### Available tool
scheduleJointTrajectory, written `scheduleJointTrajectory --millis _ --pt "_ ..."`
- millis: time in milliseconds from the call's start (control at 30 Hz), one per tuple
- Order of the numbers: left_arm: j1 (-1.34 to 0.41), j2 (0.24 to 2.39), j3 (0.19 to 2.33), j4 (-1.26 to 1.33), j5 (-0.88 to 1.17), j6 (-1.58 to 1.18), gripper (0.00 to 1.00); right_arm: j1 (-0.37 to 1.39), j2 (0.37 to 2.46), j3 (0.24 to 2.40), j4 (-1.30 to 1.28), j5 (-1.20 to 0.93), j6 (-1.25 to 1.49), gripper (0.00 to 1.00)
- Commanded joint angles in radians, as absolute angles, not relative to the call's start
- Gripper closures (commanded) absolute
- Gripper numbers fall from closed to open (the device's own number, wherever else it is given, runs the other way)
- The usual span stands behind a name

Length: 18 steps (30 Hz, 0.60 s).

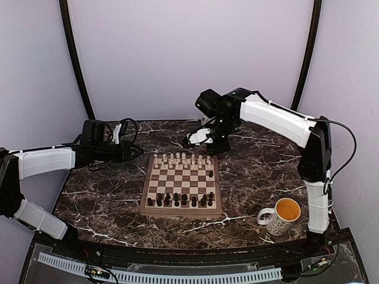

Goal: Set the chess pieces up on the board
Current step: Adjust the pawn at c7.

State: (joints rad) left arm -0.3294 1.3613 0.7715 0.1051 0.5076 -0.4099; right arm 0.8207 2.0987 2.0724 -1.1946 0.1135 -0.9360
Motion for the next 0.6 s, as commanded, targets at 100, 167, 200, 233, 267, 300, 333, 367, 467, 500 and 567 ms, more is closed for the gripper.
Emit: scheduleJointTrajectory --millis 100,167,200,233,267,300,333,367,467,500,567 --pt "-0.331 1.369 0.835 0.026 0.489 -0.376 0.68 0.787 2.017 1.927 -1.061 -0.492 -0.753 0.73" --pt "-0.330 1.367 0.841 0.018 0.487 -0.380 0.68 0.790 2.030 1.912 -1.033 -0.555 -0.701 0.72" --pt "-0.330 1.366 0.845 0.012 0.485 -0.381 0.68 0.793 2.044 1.913 -1.032 -0.576 -0.681 0.72" --pt "-0.330 1.365 0.848 0.006 0.481 -0.381 0.68 0.798 2.057 1.911 -1.036 -0.591 -0.666 0.73" --pt "-0.330 1.363 0.851 0.001 0.476 -0.381 0.68 0.803 2.067 1.905 -1.036 -0.601 -0.653 0.73" --pt "-0.330 1.361 0.853 -0.003 0.471 -0.381 0.68 0.808 2.073 1.894 -1.031 -0.608 -0.640 0.73" --pt "-0.331 1.359 0.855 -0.007 0.466 -0.381 0.68 0.817 2.075 1.876 -1.021 -0.616 -0.630 0.73" --pt "-0.331 1.359 0.857 -0.010 0.462 -0.382 0.68 0.825 2.075 1.857 -1.010 -0.621 -0.620 0.72" --pt "-0.331 1.362 0.863 -0.013 0.456 -0.389 0.68 0.857 2.068 1.800 -0.970 -0.590 -0.598 0.73" --pt "-0.331 1.364 0.865 -0.015 0.454 -0.391 0.68 0.867 2.070 1.791 -0.964 -0.568 -0.593 0.73" --pt "-0.331 1.368 0.870 -0.018 0.454 -0.394 0.68 0.883 2.076 1.777 -0.954 -0.525 -0.581 0.73"
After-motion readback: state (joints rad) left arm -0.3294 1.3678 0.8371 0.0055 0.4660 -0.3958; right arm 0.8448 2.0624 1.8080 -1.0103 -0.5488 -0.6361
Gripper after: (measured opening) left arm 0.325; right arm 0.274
